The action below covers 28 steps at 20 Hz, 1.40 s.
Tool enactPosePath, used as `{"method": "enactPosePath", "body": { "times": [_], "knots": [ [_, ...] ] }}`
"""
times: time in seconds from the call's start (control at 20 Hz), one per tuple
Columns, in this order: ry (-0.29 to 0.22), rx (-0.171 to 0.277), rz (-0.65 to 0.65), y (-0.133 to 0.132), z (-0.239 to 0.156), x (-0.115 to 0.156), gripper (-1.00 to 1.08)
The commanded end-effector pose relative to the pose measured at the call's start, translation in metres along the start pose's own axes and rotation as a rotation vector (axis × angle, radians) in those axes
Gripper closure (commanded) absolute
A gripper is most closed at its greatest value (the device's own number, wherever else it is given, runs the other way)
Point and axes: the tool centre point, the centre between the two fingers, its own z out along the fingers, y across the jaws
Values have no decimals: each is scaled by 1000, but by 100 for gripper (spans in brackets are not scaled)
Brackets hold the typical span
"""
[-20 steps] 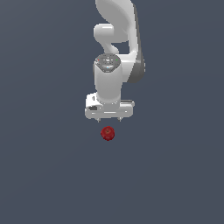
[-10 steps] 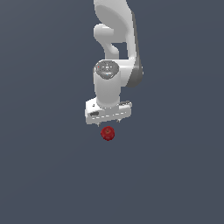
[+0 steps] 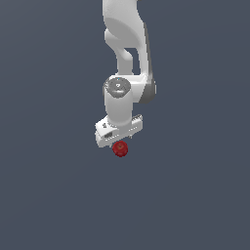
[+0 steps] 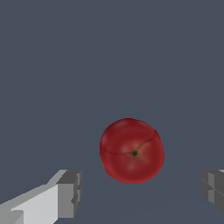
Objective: Pick up the object and move it to a goal position.
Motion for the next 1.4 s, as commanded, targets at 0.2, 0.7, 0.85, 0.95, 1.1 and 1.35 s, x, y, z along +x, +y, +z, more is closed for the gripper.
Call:
{"method": "enactPosePath", "body": {
  "times": [0.2,0.7,0.85,0.95,1.1,1.35],
  "knots": [
    [6,1,-117,1,13,0,-92],
    [8,2,-170,2,19,0,-92],
    [8,2,-170,2,22,0,-92],
    [9,2,-171,2,29,0,-92],
    [9,2,-172,2,43,0,-92],
    [9,2,-175,1,65,0,-92]
  ]
}}
